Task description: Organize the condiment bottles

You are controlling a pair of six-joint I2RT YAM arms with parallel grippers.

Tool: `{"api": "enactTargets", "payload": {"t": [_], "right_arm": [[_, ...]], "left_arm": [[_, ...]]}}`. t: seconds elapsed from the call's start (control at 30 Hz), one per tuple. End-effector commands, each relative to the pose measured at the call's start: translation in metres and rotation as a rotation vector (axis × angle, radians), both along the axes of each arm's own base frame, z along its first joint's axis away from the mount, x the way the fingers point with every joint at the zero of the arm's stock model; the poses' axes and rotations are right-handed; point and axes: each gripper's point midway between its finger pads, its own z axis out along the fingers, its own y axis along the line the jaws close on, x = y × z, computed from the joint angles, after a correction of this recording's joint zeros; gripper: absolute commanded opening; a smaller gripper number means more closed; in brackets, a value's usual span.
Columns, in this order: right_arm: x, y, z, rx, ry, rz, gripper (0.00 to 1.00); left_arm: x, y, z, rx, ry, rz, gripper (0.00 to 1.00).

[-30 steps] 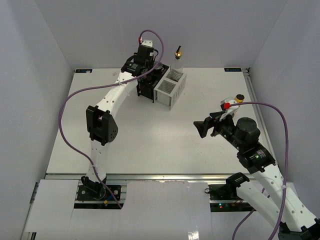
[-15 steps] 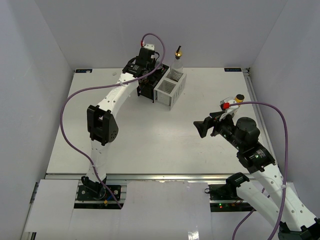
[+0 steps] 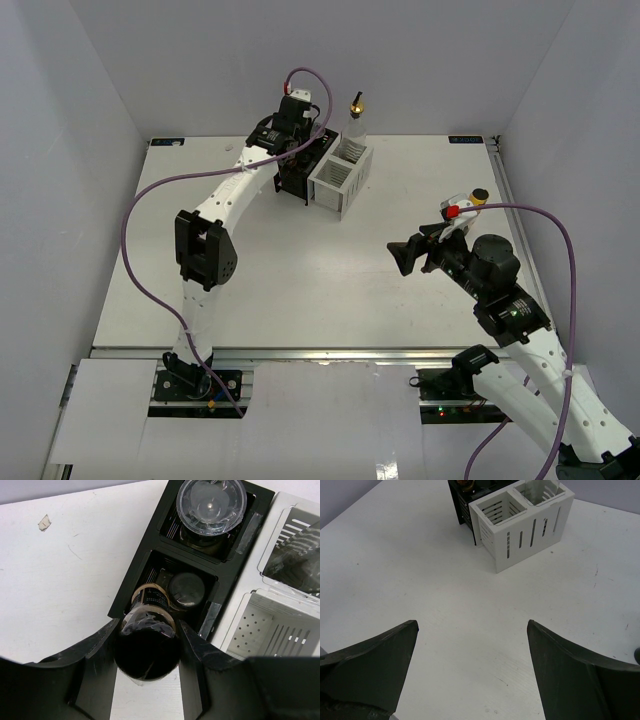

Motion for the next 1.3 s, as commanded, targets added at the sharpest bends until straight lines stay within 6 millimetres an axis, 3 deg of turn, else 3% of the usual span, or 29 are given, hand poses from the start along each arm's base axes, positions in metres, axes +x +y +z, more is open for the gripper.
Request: {"api": "enactTargets", "payload": {"t": [0.0,0.2,0.57,0.73,0.87,0.97,1.03,1.13,1.2,1.27], "right_arm": [[0.0,-0.001,0.016,0.022,-0.055,-0.006,0.96],[0.0,-0.001,0.016,0.023,-0.059,-0.006,0.96],[0.0,-0.002,0.016,0.019,-0.062,-0.009,0.96],[0.002,-0.002,0.014,0.016,-0.056,-0.012,0.96],[0.007,-0.001,0.014,0.027,-0.033,-0.031,0.96],[0.025,-0.01,0.002,-0.018,0.002,-0.12,0.96],[0.04,-0.023,-0.011,-0.075,0.048,-0.227,0.96],[0.067,-0.051,-0.002,-0.168,0.069,-0.424,0.95],[0.079,-0.067,0.016,-0.203,0.054,-0.517,0.95],[0.09,-0.087,0.034,-0.229,0.047,-0.606,0.95]], "left_arm": [[0.01,-0.003,0.011,-0.004,-0.049,0.002,0.42],[0.017,-0.002,-0.001,0.015,-0.048,0.015,0.64],[0.02,0.002,-0.005,0.038,-0.056,0.032,0.78],[0.016,0.002,0.011,0.02,-0.067,0.025,0.81],[0.004,0.0,0.037,-0.02,-0.08,-0.003,0.85],[-0.021,-0.01,0.086,-0.115,-0.118,-0.106,0.87],[-0.04,-0.023,0.104,-0.199,-0.121,-0.189,0.89],[-0.078,-0.023,0.151,-0.312,-0.168,-0.248,0.92],[-0.102,-0.028,0.155,-0.364,-0.144,-0.31,0.92],[-0.129,-0.044,0.134,-0.43,-0.053,-0.419,0.9]]}}
